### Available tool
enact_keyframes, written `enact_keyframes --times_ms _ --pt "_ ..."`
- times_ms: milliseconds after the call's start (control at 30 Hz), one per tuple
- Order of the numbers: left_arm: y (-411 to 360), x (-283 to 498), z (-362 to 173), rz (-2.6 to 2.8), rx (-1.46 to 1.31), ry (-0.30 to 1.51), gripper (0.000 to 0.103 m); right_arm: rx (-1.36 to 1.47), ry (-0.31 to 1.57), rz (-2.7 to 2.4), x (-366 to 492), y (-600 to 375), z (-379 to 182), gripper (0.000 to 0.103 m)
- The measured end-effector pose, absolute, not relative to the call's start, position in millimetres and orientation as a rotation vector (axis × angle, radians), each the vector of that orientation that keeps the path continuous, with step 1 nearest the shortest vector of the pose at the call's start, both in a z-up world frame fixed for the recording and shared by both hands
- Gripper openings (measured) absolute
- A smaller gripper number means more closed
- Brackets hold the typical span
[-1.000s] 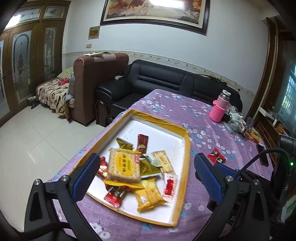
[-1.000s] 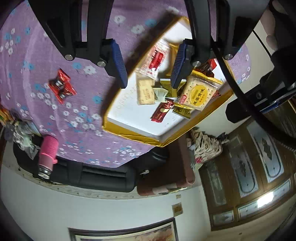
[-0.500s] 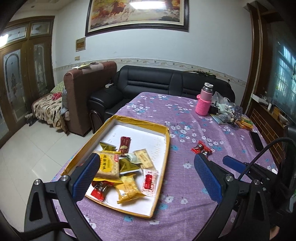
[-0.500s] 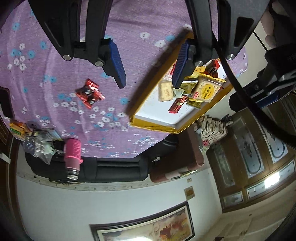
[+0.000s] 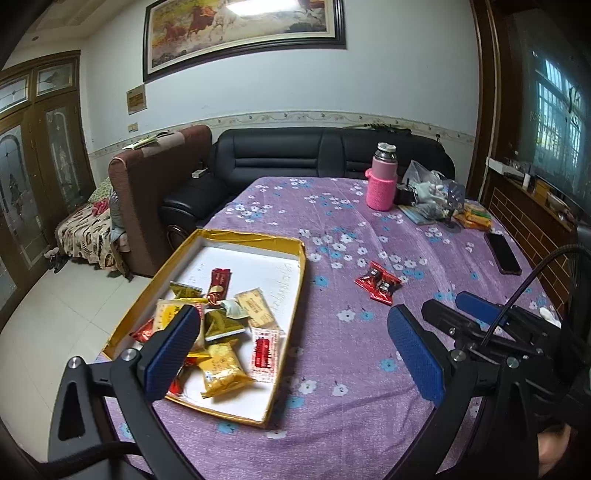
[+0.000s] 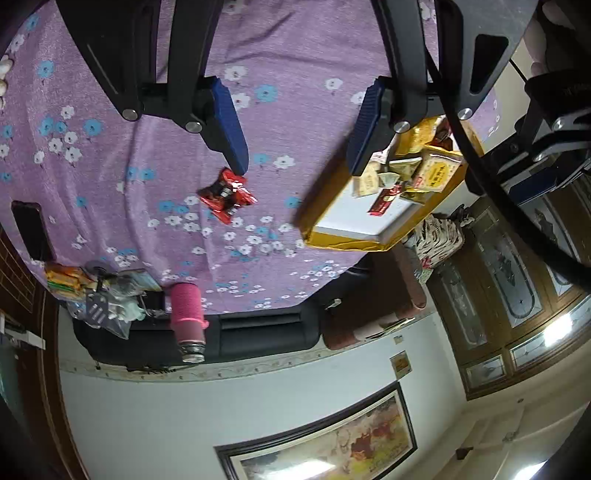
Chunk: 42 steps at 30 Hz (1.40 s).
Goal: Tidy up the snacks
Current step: 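Move both grippers toward the two red candies on the tablecloth, then grasp a red candy with the right gripper while the left grasps the other red candy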
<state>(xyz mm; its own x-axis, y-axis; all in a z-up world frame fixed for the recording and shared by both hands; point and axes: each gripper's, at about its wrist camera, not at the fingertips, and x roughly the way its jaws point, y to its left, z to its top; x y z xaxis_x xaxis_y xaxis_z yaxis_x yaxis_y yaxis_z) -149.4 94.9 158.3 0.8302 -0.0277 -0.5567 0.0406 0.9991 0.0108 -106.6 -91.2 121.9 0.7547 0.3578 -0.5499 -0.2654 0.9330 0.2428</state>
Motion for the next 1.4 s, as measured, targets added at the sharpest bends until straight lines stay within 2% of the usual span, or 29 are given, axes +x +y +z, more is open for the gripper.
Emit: enact_keyframes --times_ms 367,633,867,1100,1133,1200,1233,1267,1333,1400 --pt "92.2 -126.8 139.7 -0.094 -0.044 0.675 0.101 0.182 0.672 0.273 -85.9 -127.2 107.9 0.06" --pt "101.1 -100.4 111.3 -0.144 -0.115 0.766 0.101 0.206 0.794 0.214 -32.6 -155.0 77.1 0.06" --pt "99.0 -79.7 96.3 -0.175 -0.12 0.81 0.101 0.252 0.914 0.201 30.9 -145.9 42.5 0.06" --pt "104.6 -62.5 96.4 -0.204 -0.114 0.801 0.1 0.202 0.927 0.14 60.2 -115.1 25.1 0.059" --pt "103.5 -60.1 97.1 -0.213 -0.107 0.797 0.1 0.182 0.927 0.137 61.4 -110.3 25.6 0.058" --pt "100.3 -53.5 98.1 -0.239 -0.092 0.794 0.091 0.116 0.915 0.106 62.4 -98.4 24.7 0.057" --pt "97.0 -49.0 98.4 -0.252 -0.08 0.799 0.087 0.075 0.911 0.094 61.8 -92.4 23.9 0.052" --pt "92.8 -42.7 98.4 -0.261 -0.065 0.812 0.082 0.041 0.903 0.081 61.3 -88.4 23.1 0.04" --pt "85.8 -29.8 98.3 -0.284 -0.053 0.834 0.079 -0.016 0.887 0.065 57.2 -83.1 23.0 0.026" --pt "81.4 -18.9 97.1 -0.306 -0.058 0.856 0.079 0.014 0.892 0.076 53.3 -90.7 24.8 0.024"
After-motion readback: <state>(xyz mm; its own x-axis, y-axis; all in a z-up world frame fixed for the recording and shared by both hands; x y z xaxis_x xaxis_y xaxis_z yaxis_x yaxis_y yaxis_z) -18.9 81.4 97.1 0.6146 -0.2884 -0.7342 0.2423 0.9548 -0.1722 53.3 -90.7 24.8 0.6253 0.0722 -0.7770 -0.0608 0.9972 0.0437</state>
